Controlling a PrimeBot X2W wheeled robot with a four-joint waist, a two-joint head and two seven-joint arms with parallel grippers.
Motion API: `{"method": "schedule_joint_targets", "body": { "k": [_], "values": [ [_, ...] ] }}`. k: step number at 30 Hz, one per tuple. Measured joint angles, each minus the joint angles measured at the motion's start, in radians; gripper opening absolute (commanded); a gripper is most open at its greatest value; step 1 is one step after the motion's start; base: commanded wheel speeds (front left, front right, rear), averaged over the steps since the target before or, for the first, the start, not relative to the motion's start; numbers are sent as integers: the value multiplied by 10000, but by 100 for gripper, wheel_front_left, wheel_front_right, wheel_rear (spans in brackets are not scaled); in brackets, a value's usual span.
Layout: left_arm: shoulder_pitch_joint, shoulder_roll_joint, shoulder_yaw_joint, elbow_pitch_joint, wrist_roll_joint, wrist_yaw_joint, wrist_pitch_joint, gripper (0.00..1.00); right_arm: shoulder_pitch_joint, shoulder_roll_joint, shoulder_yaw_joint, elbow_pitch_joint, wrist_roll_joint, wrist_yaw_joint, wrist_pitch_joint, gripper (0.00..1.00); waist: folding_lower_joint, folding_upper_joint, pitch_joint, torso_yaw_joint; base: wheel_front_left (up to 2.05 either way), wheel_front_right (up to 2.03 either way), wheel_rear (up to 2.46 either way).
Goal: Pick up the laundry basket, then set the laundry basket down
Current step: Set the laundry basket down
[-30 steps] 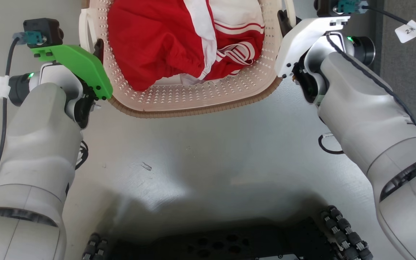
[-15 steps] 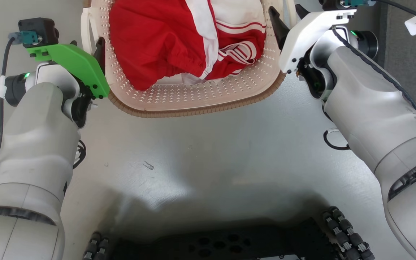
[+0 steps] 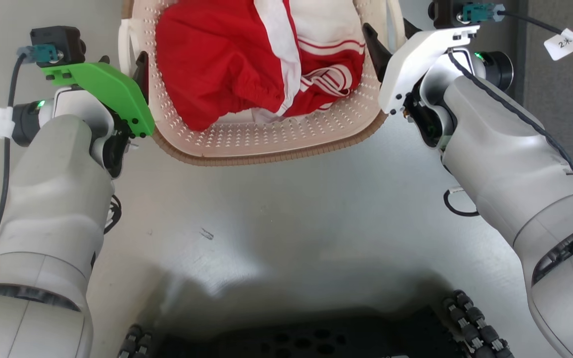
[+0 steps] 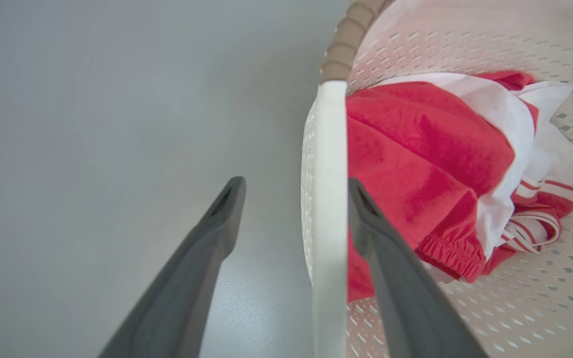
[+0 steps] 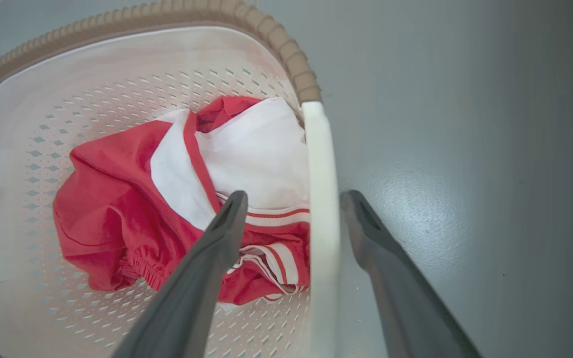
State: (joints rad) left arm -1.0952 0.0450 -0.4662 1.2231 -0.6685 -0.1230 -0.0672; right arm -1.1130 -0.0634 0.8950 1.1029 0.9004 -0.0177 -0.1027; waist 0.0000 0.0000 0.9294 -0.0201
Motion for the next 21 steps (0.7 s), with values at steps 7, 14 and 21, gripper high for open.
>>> {"method": "schedule_joint_targets", "body": {
  "k": [7,14,21],
  "values": [
    [230,-35,-134,46,0,-6,-207,100,192,2,128,119,2,-10,-267,100,0,0,-470,-20,0,0,0],
    [509,-36,-180,86,0,-10,-504,100,424,4,178,224,84,-13,-573,100,0,0,-1062,-58,0,0,0],
    [883,-36,-343,111,42,-13,-849,100,739,8,236,336,88,-13,-880,100,0,0,-1765,-96,0,0,0]
  ]
}}
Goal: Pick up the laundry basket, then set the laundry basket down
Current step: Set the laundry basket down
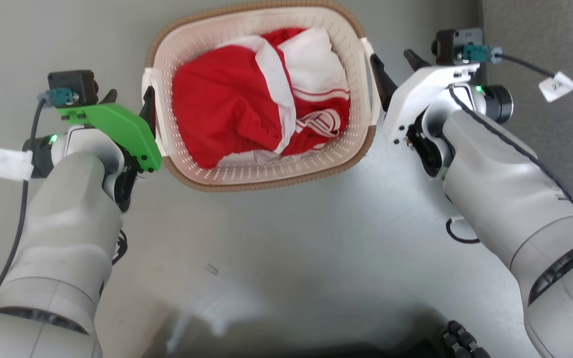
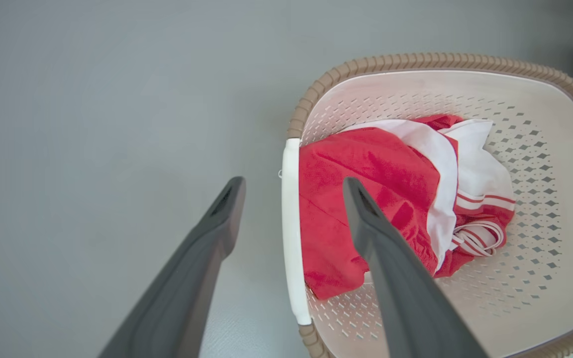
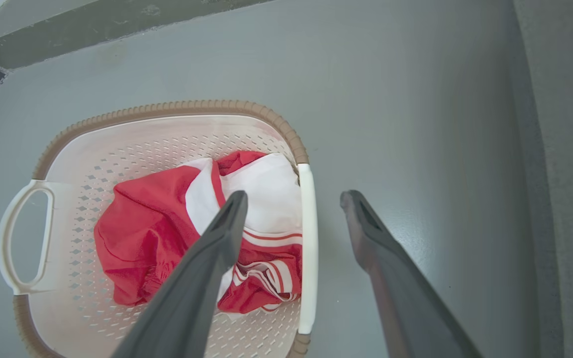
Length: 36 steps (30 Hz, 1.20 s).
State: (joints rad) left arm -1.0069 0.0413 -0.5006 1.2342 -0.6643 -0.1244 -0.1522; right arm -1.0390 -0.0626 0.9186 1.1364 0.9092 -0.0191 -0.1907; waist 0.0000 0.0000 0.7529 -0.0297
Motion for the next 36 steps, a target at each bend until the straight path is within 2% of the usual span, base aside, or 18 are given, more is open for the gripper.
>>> {"method": "schedule_joint_targets", "body": {
  "k": [24,27,31,36],
  "values": [
    [1633,56,-320,-1058,-2,0,-966,100,1600,2,-221,92,13,2,-583,100,-1,0,-3095,37,0,0,0],
    [1893,88,-282,-1229,-4,0,-966,100,1679,-88,-428,-261,-77,-40,-594,100,0,0,-3480,56,0,0,0],
    [2196,259,-142,-1522,-4,0,-966,100,1678,-322,-765,-865,-336,-268,-596,100,-1,0,-3962,78,0,0,0],
    [2315,675,353,-2583,48,46,-966,100,1847,-481,-1118,-1593,-686,-431,-596,100,-1,0,-4501,90,0,0,0]
  ]
}}
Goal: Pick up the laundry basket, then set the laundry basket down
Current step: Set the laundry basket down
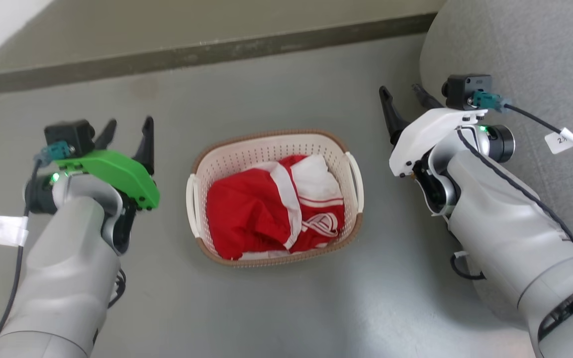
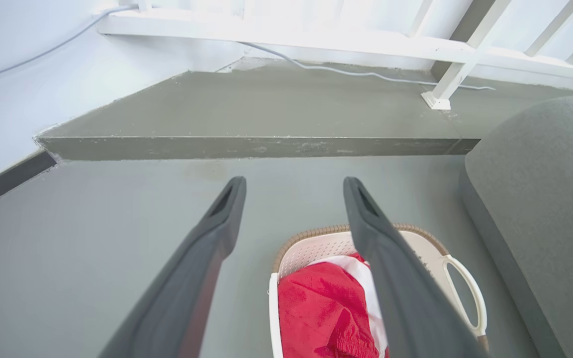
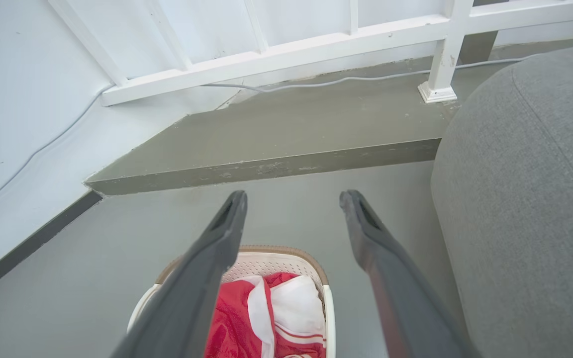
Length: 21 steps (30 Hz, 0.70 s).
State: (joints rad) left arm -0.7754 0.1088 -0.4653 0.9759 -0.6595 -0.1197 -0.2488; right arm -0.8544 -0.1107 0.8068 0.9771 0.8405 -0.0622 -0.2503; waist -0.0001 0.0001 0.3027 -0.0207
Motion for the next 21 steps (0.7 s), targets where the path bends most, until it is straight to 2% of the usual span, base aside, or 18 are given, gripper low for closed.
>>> {"method": "schedule_joint_targets", "body": {
  "k": [3,11,21],
  "values": [
    [66,73,134,-474,167,130,0,100,188,-58,-148,-272,-132,-38,0,100,0,0,-191,-2,0,0,0],
    [914,351,616,-2056,725,640,-8,100,745,-414,-665,-1831,-1281,-447,-2,100,0,0,-779,-44,0,0,0],
    [2336,479,1051,-3860,1352,1197,-29,100,2401,-788,-1592,-3369,-2351,-619,-13,100,0,0,-1327,-172,0,0,0]
  ]
}}
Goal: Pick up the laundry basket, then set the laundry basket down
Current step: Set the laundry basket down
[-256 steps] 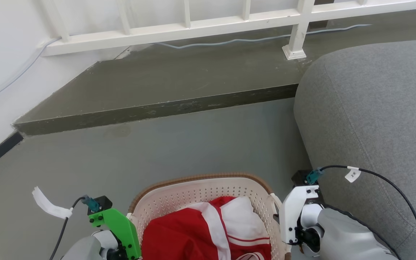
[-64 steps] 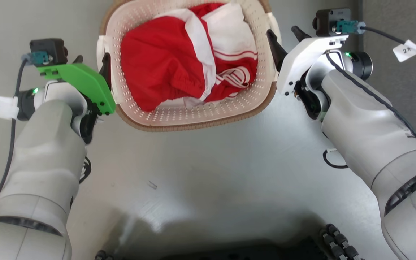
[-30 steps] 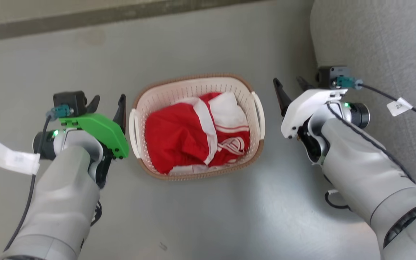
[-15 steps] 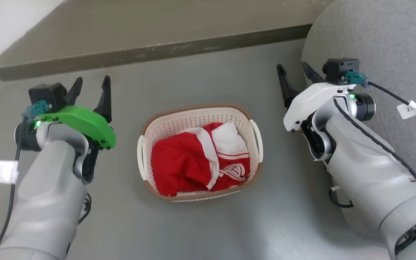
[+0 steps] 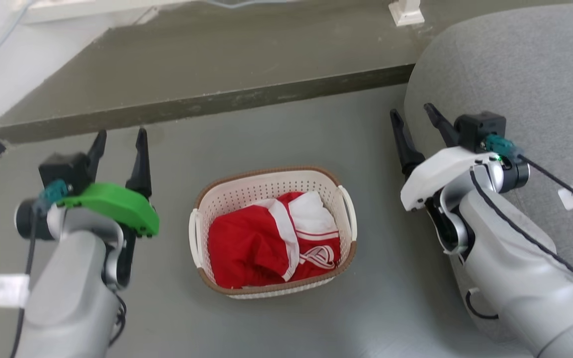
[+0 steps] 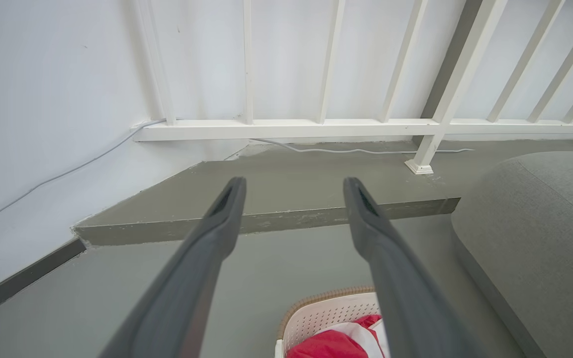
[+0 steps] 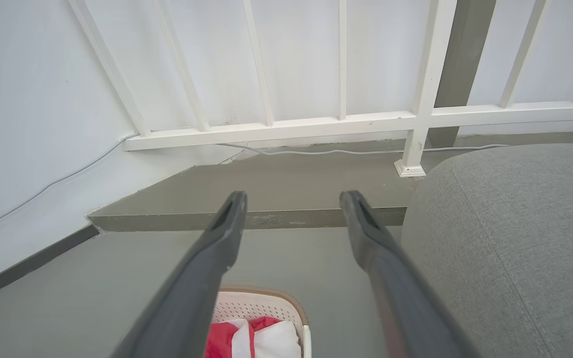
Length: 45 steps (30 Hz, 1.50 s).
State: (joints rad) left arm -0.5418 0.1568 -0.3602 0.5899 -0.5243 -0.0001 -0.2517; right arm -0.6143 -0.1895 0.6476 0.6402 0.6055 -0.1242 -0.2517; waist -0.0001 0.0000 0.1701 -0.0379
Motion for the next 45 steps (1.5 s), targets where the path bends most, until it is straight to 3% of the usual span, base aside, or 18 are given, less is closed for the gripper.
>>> {"method": "schedule_joint_targets", "body": {
  "k": [18,31,45],
  "values": [
    [3226,-257,502,-2343,410,803,0,100,2830,-219,-1958,-2197,-1779,-10,-2,100,0,0,-903,2,0,0,0],
    [4793,-456,644,-3442,717,941,0,100,4573,35,-2472,-2928,-2558,-10,0,100,0,0,-1421,149,0,0,0],
    [5643,-510,731,-4226,1122,1020,0,100,5373,290,-3010,-3664,-3193,-10,0,100,0,0,-1475,162,0,0,0]
  ]
}}
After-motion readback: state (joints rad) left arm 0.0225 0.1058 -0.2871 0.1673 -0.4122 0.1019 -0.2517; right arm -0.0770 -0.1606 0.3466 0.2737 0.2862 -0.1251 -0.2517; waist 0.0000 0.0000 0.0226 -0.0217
